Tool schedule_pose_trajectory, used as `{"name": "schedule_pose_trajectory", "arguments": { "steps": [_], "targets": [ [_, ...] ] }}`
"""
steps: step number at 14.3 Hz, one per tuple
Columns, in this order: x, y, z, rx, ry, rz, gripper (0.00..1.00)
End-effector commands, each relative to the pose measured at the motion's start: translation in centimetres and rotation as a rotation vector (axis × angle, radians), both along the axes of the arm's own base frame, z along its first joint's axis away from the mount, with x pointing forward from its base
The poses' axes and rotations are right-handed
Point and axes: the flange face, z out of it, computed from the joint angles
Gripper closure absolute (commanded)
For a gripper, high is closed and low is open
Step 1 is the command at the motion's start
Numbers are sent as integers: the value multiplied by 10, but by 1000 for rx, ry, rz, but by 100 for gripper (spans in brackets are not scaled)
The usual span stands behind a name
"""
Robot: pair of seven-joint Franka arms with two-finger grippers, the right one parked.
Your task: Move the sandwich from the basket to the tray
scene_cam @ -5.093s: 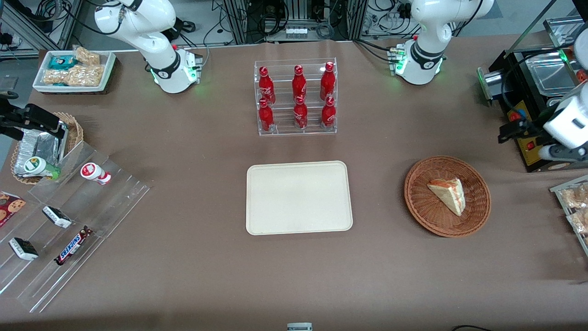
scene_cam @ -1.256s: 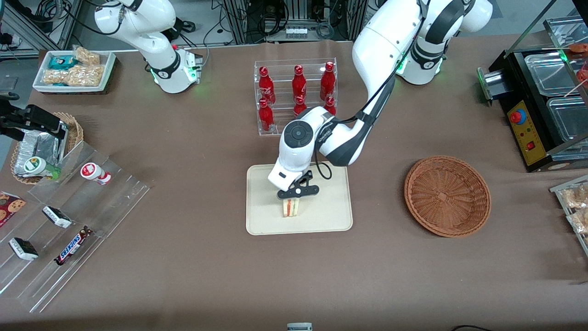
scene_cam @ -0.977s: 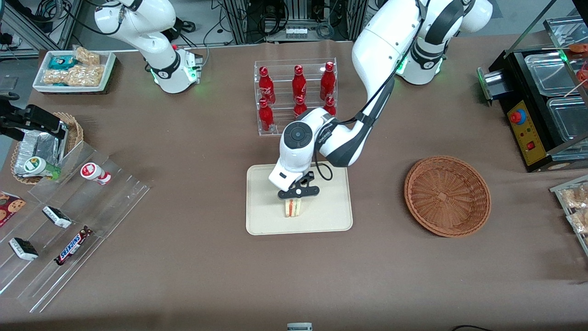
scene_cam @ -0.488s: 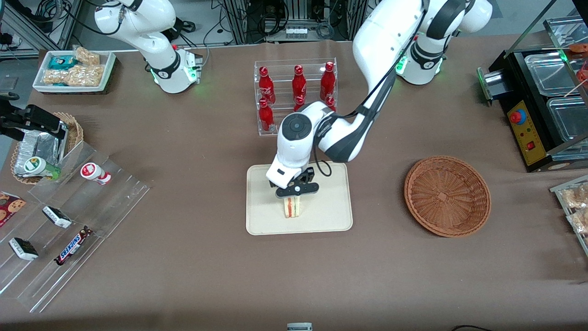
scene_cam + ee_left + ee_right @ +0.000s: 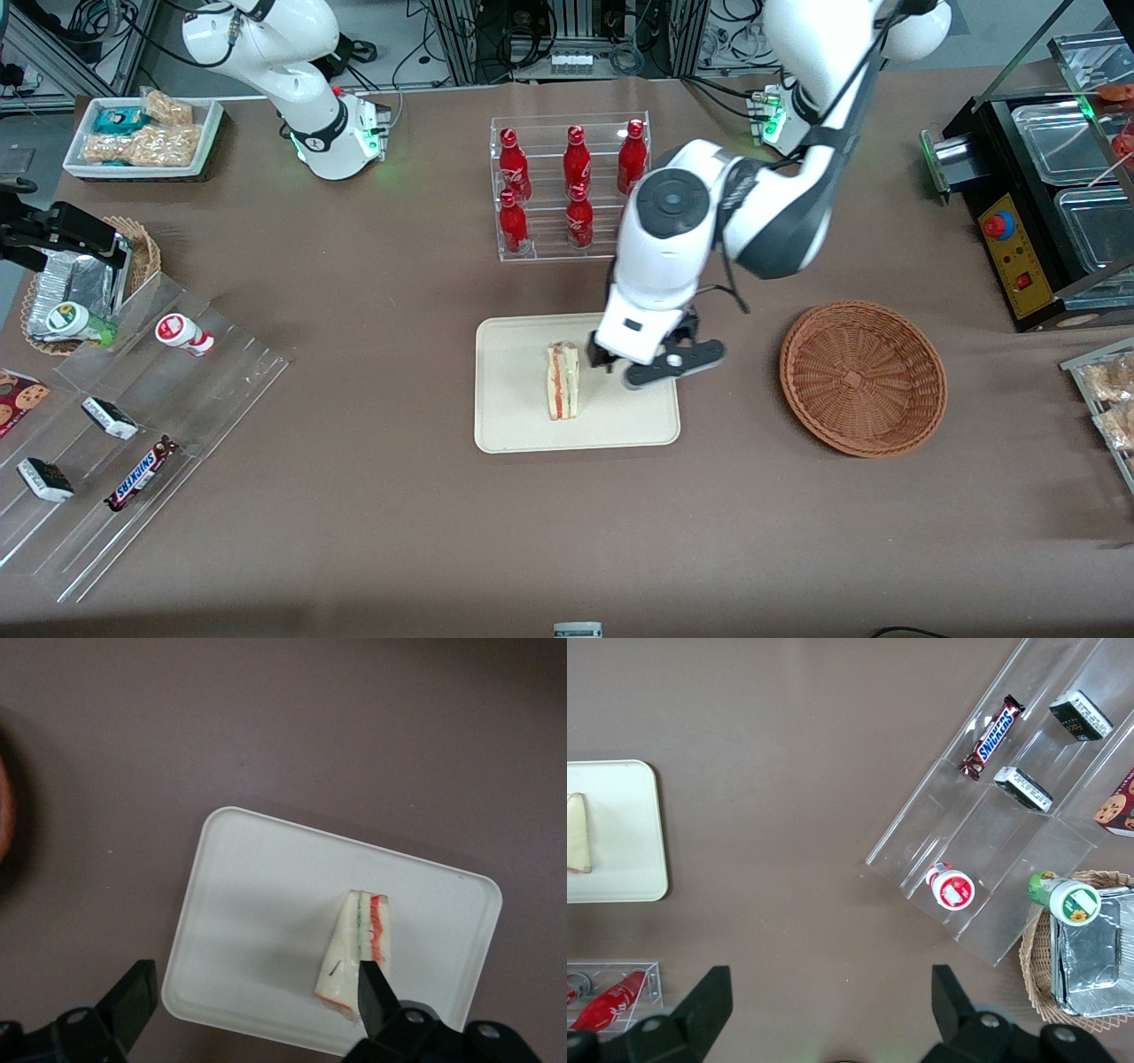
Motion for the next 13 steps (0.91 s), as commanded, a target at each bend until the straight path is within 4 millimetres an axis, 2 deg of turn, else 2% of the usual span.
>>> {"name": "schedule_pose_trajectory", "arguments": {
  "steps": [1, 7, 9, 12, 13],
  "targets": [
    [-2, 67, 4, 9, 44, -48, 0],
    [7, 239, 51, -22, 153, -249, 0],
    [7, 302, 70, -56, 168, -300, 0],
    [1, 371, 100, -69, 161, -330, 0],
    [-1, 383, 110, -71, 155, -319, 0]
  ]
}}
